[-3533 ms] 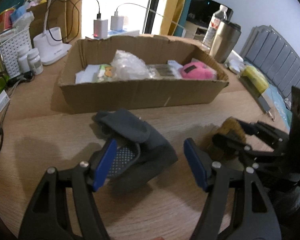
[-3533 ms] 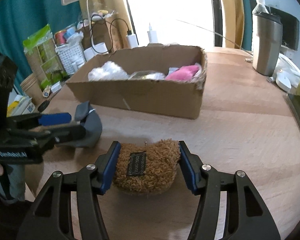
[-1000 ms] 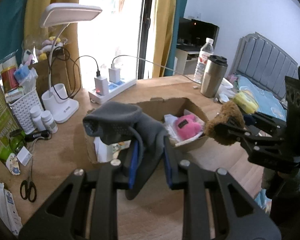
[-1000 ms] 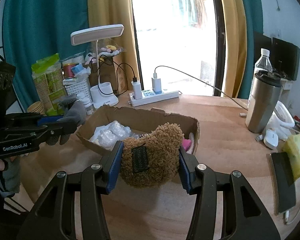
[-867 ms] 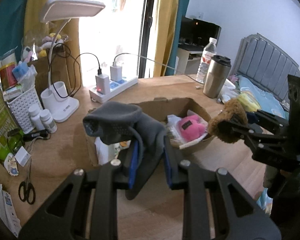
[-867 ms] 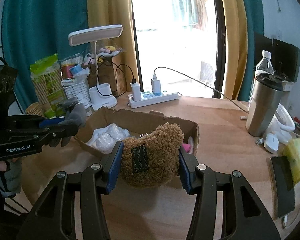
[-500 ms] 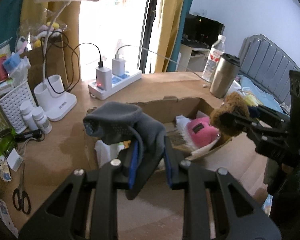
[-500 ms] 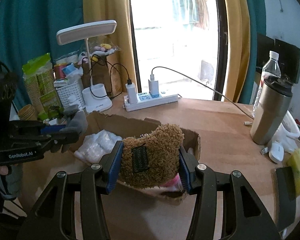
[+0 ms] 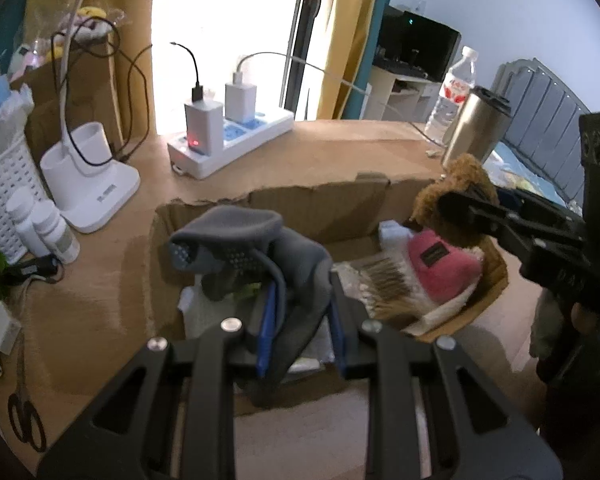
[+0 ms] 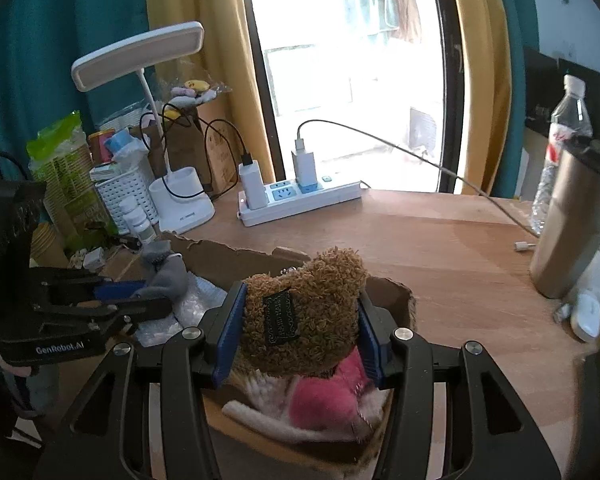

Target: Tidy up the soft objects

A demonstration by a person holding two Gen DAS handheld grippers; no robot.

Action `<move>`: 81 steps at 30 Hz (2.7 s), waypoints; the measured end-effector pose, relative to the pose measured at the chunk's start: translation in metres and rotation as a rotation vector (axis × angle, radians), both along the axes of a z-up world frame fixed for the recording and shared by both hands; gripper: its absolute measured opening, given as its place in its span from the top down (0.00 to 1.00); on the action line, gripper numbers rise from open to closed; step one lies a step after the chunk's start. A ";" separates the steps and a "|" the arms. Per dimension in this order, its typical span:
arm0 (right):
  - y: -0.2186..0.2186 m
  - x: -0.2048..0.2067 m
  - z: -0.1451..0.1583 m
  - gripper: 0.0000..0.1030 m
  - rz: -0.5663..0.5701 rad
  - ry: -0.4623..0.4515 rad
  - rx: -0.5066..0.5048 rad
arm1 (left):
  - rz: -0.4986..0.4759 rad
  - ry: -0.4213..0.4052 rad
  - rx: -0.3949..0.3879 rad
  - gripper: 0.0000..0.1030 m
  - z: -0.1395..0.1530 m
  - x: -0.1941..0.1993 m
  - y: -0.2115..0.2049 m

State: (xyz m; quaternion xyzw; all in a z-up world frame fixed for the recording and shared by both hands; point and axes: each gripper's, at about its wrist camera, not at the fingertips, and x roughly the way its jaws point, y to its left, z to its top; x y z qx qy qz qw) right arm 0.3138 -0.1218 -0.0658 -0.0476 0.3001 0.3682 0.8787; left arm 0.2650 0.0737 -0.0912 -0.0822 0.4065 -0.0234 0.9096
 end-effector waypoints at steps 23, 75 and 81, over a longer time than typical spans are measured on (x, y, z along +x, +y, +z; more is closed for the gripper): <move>0.011 0.030 -0.026 0.46 -0.024 0.095 -0.020 | 0.020 0.025 -0.016 0.54 -0.017 0.014 0.003; 0.007 -0.162 0.051 0.29 -0.287 -0.213 -0.120 | -0.081 -0.467 0.062 0.05 0.082 -0.172 -0.014; 0.003 -0.193 0.066 0.29 -0.346 -0.266 -0.100 | -0.063 -0.511 0.102 0.03 0.093 -0.202 -0.014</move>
